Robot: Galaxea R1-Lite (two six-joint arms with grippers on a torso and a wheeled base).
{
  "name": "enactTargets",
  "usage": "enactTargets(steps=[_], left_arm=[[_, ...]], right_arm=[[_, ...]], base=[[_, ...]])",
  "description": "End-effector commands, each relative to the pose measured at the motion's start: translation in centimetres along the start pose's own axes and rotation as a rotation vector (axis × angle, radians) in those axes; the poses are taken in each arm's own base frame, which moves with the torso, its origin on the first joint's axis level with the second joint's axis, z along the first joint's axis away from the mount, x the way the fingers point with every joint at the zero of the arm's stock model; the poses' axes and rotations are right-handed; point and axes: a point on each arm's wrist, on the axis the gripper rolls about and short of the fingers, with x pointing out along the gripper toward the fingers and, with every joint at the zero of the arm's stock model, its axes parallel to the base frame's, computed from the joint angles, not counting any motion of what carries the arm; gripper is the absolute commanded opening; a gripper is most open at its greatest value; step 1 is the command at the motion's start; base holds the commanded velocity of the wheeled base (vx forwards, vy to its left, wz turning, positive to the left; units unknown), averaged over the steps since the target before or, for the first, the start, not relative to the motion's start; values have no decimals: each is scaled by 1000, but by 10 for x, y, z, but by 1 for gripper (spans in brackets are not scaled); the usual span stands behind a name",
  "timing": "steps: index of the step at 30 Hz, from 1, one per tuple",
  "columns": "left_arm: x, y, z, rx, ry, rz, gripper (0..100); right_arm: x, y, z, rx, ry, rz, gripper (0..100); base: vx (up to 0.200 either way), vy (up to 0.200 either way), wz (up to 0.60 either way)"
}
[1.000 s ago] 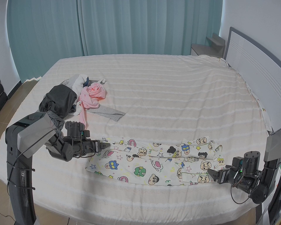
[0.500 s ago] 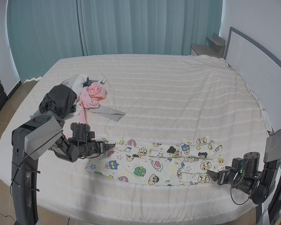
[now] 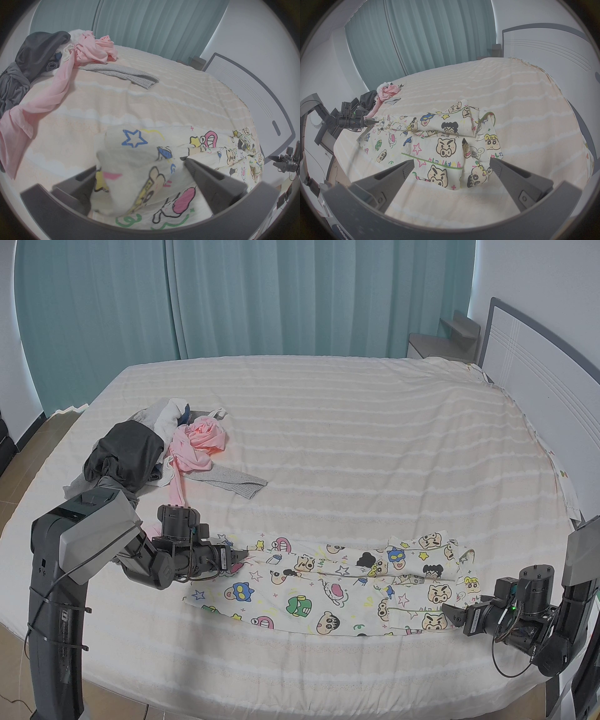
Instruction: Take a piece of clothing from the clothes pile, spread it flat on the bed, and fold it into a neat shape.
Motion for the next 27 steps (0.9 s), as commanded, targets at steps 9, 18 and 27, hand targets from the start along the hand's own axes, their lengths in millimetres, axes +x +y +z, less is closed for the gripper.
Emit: enactTargets(steps=[9,18,27], left_arm=[[-8,-1,-5,-4,22,3,0],[-29,-6,12,2,-18,8,0],[-43,0,24,-6,-22,27,0]], right_arm=[[-2,0,-2,-1,11,-2,100],[-4,0,-2,27,9,3,100],[-4,2,-1,34,6,10,100]], base=[[0,0,0],[0,0,0],[0,0,0]])
